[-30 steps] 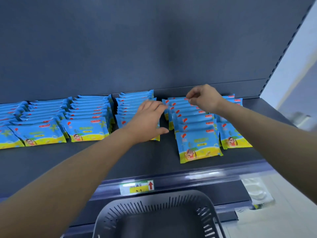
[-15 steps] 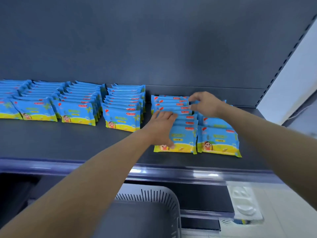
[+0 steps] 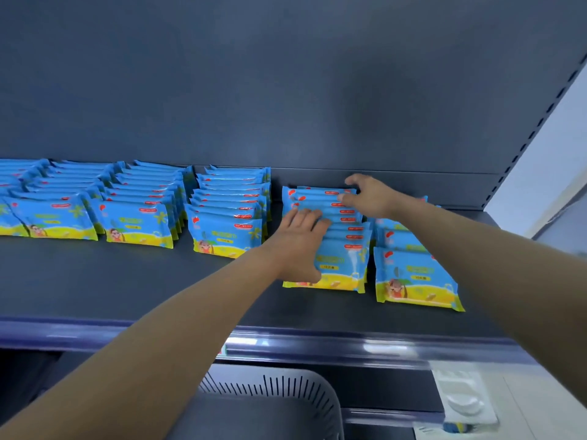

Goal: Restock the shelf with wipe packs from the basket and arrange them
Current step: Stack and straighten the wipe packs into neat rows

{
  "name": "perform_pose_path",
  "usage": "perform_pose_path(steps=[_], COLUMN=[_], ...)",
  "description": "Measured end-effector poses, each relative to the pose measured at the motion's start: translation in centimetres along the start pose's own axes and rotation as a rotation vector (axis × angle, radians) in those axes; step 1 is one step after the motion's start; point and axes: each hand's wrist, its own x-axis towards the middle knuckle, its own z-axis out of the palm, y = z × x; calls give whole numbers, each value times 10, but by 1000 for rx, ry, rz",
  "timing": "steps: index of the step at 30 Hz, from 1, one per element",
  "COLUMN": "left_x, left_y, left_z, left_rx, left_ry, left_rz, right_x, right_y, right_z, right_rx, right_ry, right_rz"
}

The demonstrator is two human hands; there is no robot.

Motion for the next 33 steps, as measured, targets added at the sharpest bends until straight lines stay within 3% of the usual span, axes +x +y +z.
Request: perform_pose_path(steps=[6, 14, 18, 22, 26, 31, 33], left_x=[9, 17, 21, 30, 41, 44, 44], left_y=[-5, -2, -3, -5, -13, -16, -17], left_z=[-8, -15, -16, -15, -16, -13, -14], left_rx=[-47, -3, 67, 146, 236, 280, 278], left_ry=[-12, -90, -88, 8, 46, 9, -20], left_rz=[-23, -103, -121, -136, -208, -246, -258], right_x=[41, 65, 67, 64, 66, 61, 58], right_y=[0, -10, -7, -11, -21, -7, -5], right_z=[-3, 0, -4, -6, -5, -8, -8], right_rx=[-135, -545, -391, -225, -248, -186, -142], right_ry=[-208, -251, -282, -80, 11, 209, 146], right_rz=[25, -12, -50, -149, -279, -128, -31])
